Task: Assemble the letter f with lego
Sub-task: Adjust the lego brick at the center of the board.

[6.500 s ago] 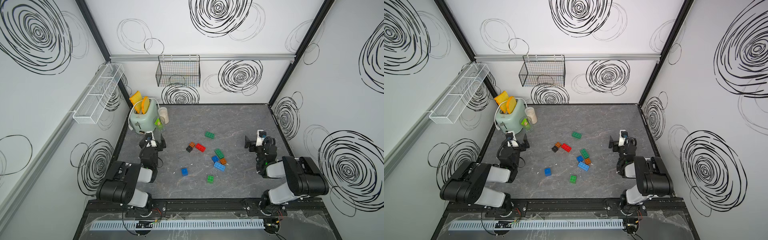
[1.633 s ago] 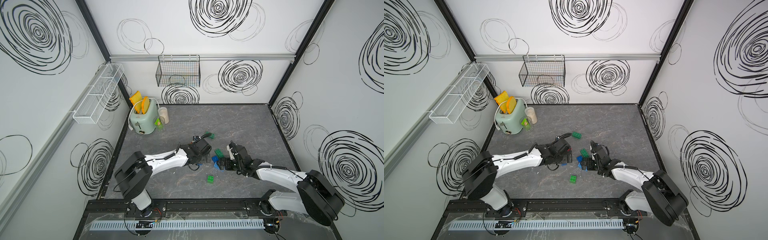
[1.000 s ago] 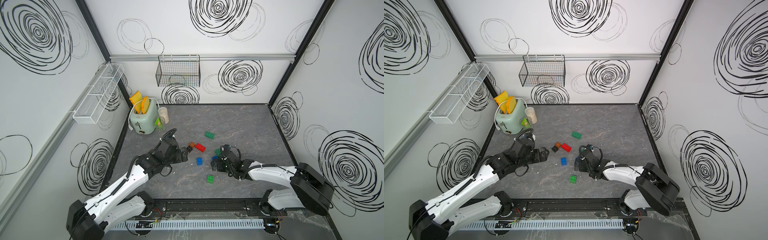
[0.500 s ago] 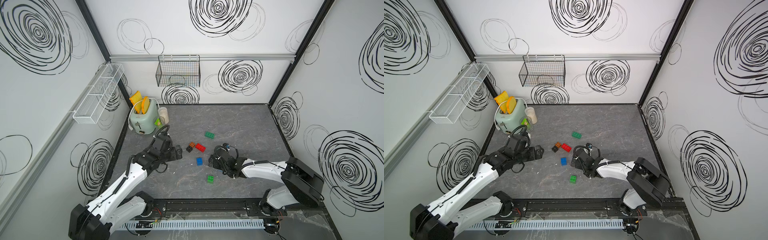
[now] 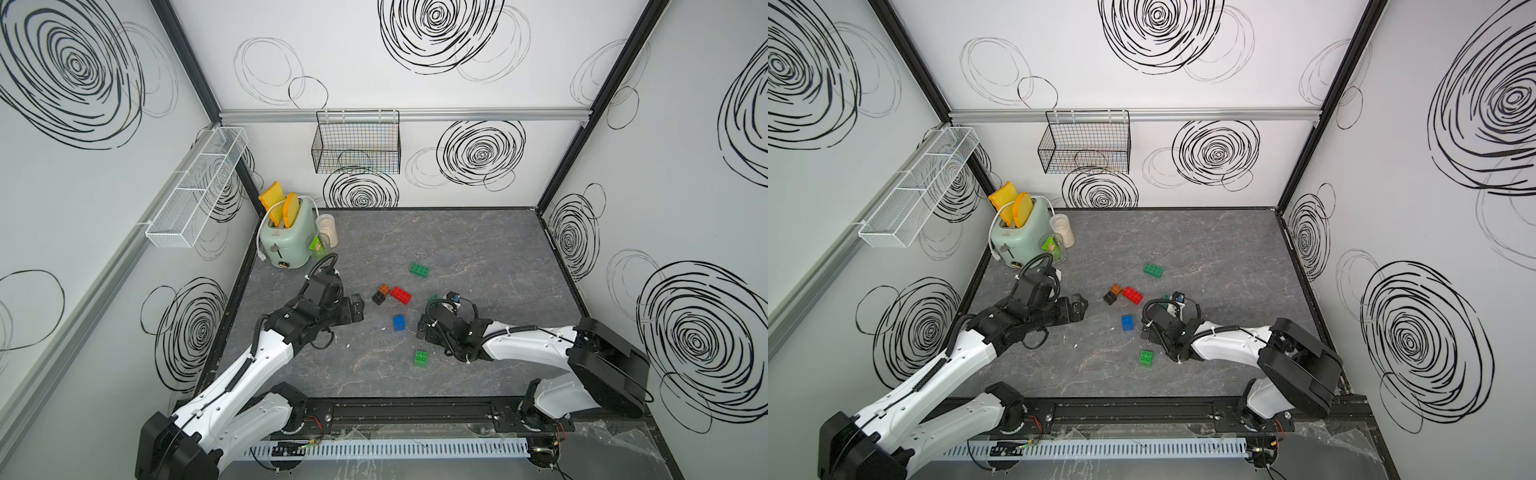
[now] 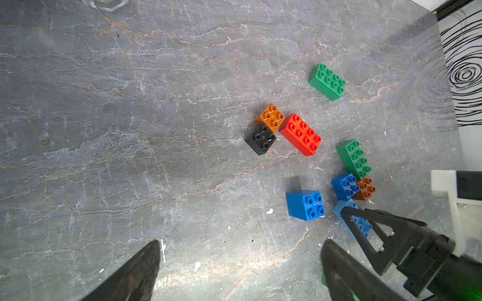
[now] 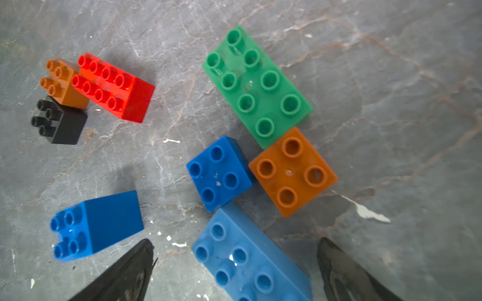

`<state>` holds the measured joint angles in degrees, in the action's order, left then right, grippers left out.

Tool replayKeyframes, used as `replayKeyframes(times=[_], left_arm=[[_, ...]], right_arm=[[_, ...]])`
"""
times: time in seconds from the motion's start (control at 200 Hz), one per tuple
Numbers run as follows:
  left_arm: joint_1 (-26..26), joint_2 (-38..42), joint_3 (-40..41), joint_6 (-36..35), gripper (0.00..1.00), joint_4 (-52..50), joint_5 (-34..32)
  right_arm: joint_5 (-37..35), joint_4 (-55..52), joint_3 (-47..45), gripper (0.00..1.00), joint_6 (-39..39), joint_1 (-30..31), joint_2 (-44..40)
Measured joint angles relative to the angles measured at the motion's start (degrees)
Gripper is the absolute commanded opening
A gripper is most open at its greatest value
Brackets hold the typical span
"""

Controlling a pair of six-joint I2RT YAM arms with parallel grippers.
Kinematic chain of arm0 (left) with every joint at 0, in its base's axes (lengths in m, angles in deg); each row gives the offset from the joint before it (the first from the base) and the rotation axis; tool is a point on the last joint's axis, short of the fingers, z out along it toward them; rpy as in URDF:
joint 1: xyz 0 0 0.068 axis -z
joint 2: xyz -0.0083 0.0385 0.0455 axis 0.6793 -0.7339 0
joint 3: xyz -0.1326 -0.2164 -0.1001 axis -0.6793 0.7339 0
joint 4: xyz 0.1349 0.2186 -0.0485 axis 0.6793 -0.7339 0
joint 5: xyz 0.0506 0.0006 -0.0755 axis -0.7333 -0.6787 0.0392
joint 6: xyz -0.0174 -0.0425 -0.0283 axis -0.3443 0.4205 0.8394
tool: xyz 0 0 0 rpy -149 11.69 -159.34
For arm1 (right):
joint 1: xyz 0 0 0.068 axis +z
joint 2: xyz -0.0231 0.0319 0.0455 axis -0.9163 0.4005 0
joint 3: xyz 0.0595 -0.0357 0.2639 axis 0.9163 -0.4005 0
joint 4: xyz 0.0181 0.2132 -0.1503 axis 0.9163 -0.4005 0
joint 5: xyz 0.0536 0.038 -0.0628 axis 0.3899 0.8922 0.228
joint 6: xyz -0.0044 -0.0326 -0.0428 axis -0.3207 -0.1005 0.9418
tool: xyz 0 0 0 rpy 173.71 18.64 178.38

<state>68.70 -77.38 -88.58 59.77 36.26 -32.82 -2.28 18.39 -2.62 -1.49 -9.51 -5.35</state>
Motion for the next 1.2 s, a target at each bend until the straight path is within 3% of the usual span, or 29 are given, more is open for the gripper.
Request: replayKeyframes(times=[0.28, 0.59, 0.95, 1.201], left_arm=[[0.24, 0.2, 0.39, 0.0, 0.98, 0.46, -0.02], [0.22, 0.17, 0.55, 0.0, 0.98, 0.94, -0.04], [-0.24, 0.04, 0.55, 0.0, 0.98, 1.05, -0.04], [-0.98, -0.46, 0.59, 0.0, 0.98, 1.09, -0.02]], right_arm=[[0.63, -2.91, -1.79, 0.99, 0.0, 5.27, -3.45], [8.44, 2.43, -5.4, 0.99, 0.79, 6.84, -7.5], [16.5, 14.19, -8.57, 0.99, 2.29, 0.66, -6.75], [14.45, 15.54, -12.52, 0.99, 5.66, -9.66, -10.8]])
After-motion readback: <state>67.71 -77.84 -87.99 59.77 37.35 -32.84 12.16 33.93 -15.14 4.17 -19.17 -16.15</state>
